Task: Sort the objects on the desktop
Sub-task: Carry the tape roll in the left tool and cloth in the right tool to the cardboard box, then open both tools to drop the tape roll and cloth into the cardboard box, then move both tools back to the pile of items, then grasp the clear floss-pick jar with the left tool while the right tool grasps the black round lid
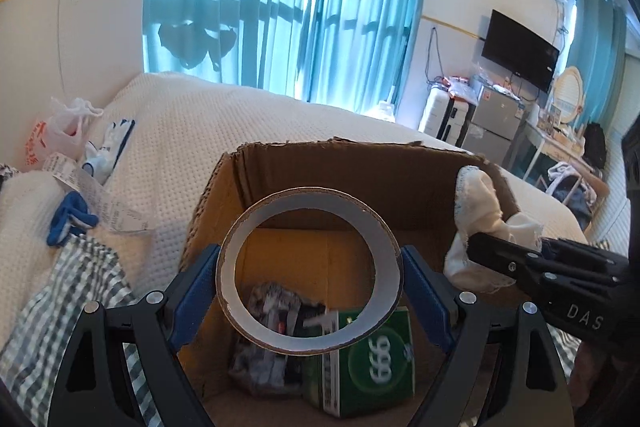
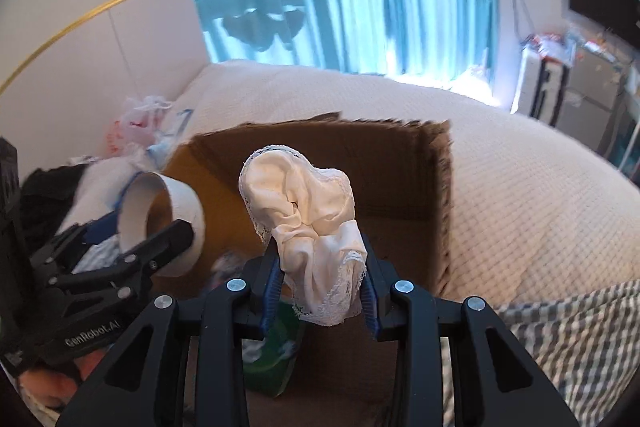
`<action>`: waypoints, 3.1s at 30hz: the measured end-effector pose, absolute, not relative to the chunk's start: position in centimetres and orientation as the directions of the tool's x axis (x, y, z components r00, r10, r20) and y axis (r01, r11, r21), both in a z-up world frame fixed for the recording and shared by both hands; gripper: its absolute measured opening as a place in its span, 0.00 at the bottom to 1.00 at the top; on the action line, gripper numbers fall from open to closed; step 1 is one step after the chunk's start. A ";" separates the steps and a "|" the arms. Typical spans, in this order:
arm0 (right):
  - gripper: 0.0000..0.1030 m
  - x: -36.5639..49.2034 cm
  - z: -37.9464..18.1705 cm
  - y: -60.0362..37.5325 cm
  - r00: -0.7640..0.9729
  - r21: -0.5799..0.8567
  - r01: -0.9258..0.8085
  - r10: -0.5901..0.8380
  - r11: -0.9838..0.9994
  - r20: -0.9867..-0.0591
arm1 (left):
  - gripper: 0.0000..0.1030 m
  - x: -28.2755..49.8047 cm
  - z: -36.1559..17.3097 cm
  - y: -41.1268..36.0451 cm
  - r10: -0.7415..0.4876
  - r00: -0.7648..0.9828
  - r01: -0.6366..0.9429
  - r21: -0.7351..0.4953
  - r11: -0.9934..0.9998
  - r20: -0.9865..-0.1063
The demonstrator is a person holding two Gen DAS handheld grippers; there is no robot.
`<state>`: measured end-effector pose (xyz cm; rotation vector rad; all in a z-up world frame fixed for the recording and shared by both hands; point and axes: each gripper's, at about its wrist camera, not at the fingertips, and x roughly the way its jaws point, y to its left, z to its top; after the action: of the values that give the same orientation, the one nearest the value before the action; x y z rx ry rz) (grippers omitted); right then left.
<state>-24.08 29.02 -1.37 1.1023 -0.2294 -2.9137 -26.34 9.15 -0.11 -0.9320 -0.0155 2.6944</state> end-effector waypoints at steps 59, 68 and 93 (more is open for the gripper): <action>0.70 -6.3 -1.6 16.3 -0.691 0.050 0.182 -0.164 -0.982 -0.704 | 1.00 -5.3 -7.4 -3.2 0.046 -0.649 -0.151 0.070 -0.986 -0.759; 0.70 -7.3 -8.5 14.6 -0.597 0.076 0.198 -0.181 -0.977 -0.782 | 1.00 -5.4 -11.6 -3.3 0.127 -0.554 -0.191 -0.022 -0.981 -0.823; 0.74 -10.7 -14.2 10.5 -0.470 0.157 0.246 -0.259 -0.957 -0.844 | 0.66 -7.1 -13.4 -3.9 0.140 -0.516 -0.161 -0.065 -0.985 -0.845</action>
<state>-10.73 10.54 -14.17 1.4200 -0.0193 -2.4664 -7.12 -3.93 -13.44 -1.4430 0.0311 2.5941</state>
